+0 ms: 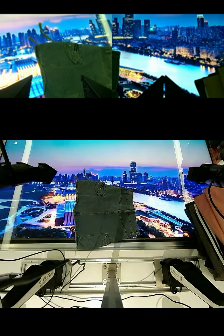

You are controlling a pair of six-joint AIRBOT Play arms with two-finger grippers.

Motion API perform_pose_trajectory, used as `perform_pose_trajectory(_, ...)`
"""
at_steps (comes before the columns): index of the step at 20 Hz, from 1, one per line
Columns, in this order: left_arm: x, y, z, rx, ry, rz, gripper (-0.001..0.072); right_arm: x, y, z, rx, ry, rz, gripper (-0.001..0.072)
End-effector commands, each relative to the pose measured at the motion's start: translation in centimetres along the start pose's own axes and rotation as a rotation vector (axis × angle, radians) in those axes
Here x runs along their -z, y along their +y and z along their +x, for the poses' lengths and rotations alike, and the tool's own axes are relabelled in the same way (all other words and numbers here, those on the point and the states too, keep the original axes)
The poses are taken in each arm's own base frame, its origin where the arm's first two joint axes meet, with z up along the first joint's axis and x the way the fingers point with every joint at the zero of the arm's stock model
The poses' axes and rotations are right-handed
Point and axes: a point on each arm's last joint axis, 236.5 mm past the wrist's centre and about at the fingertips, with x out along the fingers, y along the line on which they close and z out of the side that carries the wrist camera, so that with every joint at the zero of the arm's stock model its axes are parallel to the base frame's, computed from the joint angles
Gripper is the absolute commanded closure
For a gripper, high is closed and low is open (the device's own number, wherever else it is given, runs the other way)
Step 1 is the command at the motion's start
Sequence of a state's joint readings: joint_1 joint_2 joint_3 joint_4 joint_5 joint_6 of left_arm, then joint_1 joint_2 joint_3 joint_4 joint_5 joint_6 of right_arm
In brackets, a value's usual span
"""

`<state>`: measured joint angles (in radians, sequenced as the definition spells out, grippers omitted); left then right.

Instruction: Fold the clothes and pants, and hang the long-sleeved shirts on hangers.

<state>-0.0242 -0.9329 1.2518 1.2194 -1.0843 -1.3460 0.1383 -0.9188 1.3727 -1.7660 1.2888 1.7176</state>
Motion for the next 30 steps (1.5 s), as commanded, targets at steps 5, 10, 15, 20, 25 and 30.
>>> perform_pose_trajectory(5, -0.1, 0.0, -0.1, -0.001, -0.002, 0.000, 0.0013, 0.0, 0.0, 0.0, 0.000, 0.000, 0.000, 0.0675)
perform_pose_trajectory(10, -0.8, 0.3, -0.1, -0.011, -0.031, 0.006, 0.0012, -2.8, 0.3, -0.1, -0.016, -0.119, 0.001, 0.0675)
perform_pose_trajectory(15, -1.9, 0.5, -0.1, -0.022, -0.081, 0.005, 0.0012, -3.9, -1.1, 0.3, 0.060, -0.155, -0.209, 0.0674)
perform_pose_trajectory(20, -1.9, 0.5, -0.1, -0.018, -0.082, -0.030, 0.0012, 6.2, -6.0, 7.5, 0.089, 0.226, -0.256, 0.0676)
perform_pose_trajectory(25, -1.9, 0.5, -0.1, -0.018, -0.081, -0.030, 0.0012, 20.9, 3.8, 12.2, -0.531, 0.527, 0.075, 0.0676)
perform_pose_trajectory(30, -1.1, 1.8, -0.2, -0.076, -0.048, 0.006, 0.0016, 26.9, 11.2, 13.6, -0.738, 0.673, 0.429, 0.0347)
